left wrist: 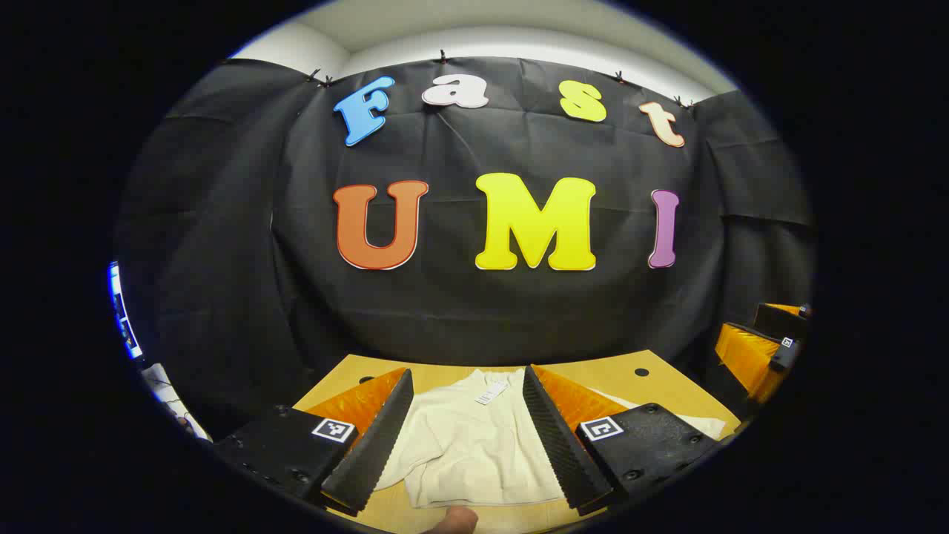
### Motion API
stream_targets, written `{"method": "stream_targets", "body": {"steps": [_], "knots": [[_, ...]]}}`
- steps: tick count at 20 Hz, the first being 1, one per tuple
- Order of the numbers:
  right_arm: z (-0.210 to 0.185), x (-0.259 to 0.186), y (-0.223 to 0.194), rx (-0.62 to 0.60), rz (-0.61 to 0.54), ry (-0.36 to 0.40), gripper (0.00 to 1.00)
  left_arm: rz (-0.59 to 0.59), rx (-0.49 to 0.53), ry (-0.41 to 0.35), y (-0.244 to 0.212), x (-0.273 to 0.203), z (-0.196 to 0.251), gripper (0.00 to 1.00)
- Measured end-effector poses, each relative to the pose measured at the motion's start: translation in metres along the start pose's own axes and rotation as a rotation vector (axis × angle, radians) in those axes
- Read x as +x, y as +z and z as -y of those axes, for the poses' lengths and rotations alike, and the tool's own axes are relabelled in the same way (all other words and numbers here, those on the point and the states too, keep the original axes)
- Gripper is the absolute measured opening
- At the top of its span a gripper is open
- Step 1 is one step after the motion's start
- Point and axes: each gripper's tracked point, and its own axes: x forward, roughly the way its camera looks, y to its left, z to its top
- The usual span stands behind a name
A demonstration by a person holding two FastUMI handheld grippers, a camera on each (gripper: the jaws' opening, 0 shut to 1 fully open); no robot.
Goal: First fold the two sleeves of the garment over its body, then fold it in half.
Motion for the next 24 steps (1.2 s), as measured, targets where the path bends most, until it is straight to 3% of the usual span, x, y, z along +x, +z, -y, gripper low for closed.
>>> {"method": "stream_targets", "body": {"steps": [3, 4, 5, 17, 24], "knots": [[0.005, 0.007, 0.005, -0.002, 0.006, 0.006, 0.98, 0.016, -0.003, -0.008, 0.005, 0.004, 0.009, 0.94], [0.006, 0.011, 0.006, 0.002, 0.003, 0.009, 0.97, 0.02, -0.001, -0.012, 0.007, 0.005, 0.014, 1.0], [0.008, 0.013, 0.005, 0.002, 0.001, 0.004, 0.98, 0.031, 0.0, -0.013, 0.009, 0.006, 0.017, 0.94], [0.012, 0.022, 0.004, -0.009, 0.049, 0.026, 0.98, 0.027, 0.053, -0.018, 0.009, 0.011, 0.03, 0.94], [0.04, 0.03, 0.001, -0.006, 0.042, -0.021, 0.98, 0.027, 0.04, -0.006, 0.014, 0.012, 0.034, 0.94]]}}
